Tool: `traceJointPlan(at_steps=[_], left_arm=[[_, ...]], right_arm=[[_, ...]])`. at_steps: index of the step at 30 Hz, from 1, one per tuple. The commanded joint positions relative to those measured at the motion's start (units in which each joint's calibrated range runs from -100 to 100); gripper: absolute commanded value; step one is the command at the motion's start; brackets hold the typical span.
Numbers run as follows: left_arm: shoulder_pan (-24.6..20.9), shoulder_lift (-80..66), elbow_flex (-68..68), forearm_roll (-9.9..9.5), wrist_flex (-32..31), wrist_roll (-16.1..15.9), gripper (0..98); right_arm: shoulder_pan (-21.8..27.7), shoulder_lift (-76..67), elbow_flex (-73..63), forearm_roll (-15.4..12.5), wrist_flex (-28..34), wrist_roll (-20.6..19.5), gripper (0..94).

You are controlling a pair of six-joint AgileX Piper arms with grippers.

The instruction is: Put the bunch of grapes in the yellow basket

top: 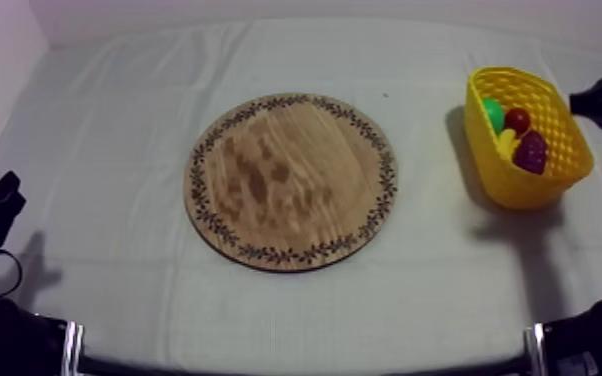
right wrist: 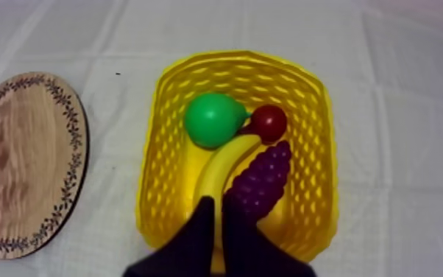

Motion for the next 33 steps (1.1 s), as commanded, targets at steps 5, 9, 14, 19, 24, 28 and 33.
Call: traceJointPlan(at_steps=[5,9,14,19,24,28,33], left_arm=[[0.02,0.02,-0.04,0.01,-0.01,-0.01,0.0],[0.02,0.02,-0.04,0.01,-0.01,-0.02,0.0],[0.02,0.02,-0.04,0.01,-0.01,-0.03,0.0],[0.02,0.02,-0.04,0.01,-0.01,-0.03,0.0],[0.02,0.02,-0.04,0.01,-0.01,-0.03,0.0],[0.02,0.02,-0.04,0.01,-0.01,-0.02,0.0],[0.02,0.02,-0.04,0.01,-0.01,-0.01,0.0]], right_arm=[[0.14,-17.18,13.4,-3.26,-2.2,3.09,0.4],[-0.73,-24.7,19.82,-4.71,-2.72,3.68,0.3],[-1.31,-33.28,29.03,-6.41,-5.37,2.94,0.4],[-1.74,-40.22,32.72,-4.59,-6.63,-3.21,0.3],[-1.84,-45.81,35.33,0.06,-9.72,-7.19,0.3],[-2.85,-47.98,36.98,2.13,-11.35,-0.88,0.3],[-3.73,-48.56,37.55,2.66,-11.84,3.53,0.3]])
